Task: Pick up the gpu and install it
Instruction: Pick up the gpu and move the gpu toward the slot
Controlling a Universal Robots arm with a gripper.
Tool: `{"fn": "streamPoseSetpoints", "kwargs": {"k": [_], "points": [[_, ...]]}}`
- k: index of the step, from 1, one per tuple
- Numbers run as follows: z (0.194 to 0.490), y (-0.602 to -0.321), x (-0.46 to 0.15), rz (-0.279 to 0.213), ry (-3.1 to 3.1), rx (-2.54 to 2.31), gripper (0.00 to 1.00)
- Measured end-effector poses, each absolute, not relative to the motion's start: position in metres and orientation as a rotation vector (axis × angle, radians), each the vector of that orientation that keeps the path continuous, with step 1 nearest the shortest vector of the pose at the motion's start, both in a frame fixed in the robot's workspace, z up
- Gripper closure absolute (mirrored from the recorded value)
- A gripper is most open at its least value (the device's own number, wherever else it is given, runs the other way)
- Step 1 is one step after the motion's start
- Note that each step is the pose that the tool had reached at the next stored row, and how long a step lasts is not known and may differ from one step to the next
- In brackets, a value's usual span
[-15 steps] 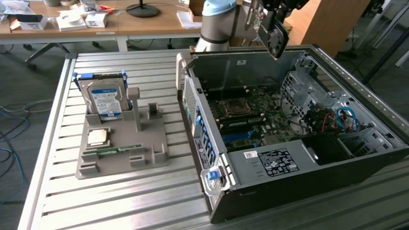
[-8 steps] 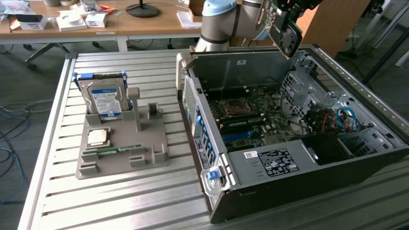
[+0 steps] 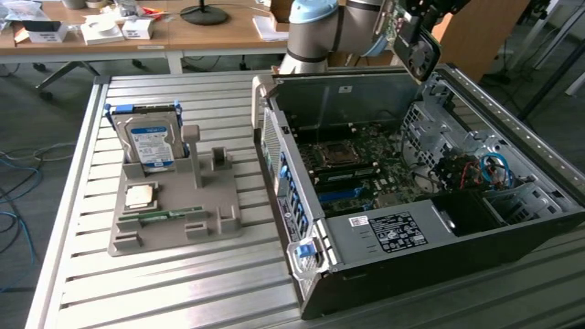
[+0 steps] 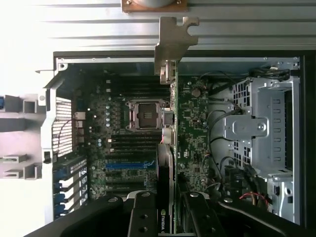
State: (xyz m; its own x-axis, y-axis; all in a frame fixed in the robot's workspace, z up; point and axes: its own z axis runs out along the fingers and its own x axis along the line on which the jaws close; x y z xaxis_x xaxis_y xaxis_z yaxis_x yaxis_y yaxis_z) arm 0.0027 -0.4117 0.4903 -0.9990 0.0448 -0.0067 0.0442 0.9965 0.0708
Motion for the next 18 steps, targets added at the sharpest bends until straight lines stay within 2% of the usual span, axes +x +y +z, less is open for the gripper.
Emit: {"fn": "streamPoseSetpoints", "kwargs": {"k": [10, 18], "points": [[0.489, -0.412, 0.015, 0.111, 3.131, 0.067, 0.74], [0.475, -0.412, 0.015, 0.111, 3.131, 0.067, 0.74]]}}
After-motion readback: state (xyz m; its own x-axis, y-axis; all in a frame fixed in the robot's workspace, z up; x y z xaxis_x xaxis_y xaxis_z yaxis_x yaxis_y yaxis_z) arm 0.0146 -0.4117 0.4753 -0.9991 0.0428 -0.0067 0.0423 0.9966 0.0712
